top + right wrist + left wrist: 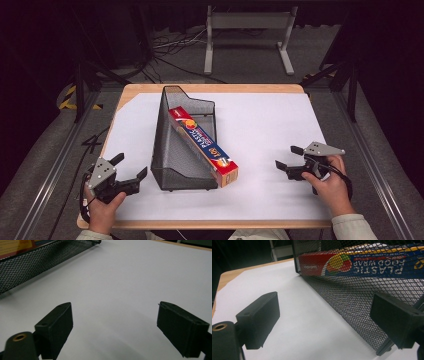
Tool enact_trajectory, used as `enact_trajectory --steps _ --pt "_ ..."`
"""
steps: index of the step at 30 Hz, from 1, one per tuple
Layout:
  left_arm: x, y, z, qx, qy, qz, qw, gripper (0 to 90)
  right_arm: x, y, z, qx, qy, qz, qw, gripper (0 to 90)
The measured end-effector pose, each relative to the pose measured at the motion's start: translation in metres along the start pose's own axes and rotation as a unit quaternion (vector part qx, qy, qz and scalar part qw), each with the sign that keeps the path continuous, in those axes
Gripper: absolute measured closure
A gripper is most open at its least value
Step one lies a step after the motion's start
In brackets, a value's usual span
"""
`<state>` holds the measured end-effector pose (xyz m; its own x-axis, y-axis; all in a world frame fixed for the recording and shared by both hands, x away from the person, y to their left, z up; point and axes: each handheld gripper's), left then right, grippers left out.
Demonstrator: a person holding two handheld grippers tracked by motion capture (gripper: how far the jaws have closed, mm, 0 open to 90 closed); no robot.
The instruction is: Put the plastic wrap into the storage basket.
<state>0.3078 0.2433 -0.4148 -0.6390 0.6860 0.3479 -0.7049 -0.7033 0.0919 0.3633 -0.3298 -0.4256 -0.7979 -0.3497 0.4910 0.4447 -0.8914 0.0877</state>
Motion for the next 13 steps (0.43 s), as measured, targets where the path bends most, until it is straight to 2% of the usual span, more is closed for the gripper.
enact_trajectory --steps 4,13 --pt "-0.0011 -0.0012 -0.0007 -0.002 -0.002 -0.003 1.0 9.9 -0.0023 -0.0028 -0.005 0.002 -0.011 -0.005 0.9999 13.6" --pt "-0.0023 -0.0016 -0.0018 0.001 -0.006 -0.01 0.9999 9.8 0.0004 -0.0005 -0.0035 -0.006 0.001 -0.011 0.9999 13.6"
Point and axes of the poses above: each handheld gripper's, and its own axes: x roughly backward along the jaws, z roughly out of its top, y roughly to its right, and after that the axes turned 14 degrees about -z, right-handed
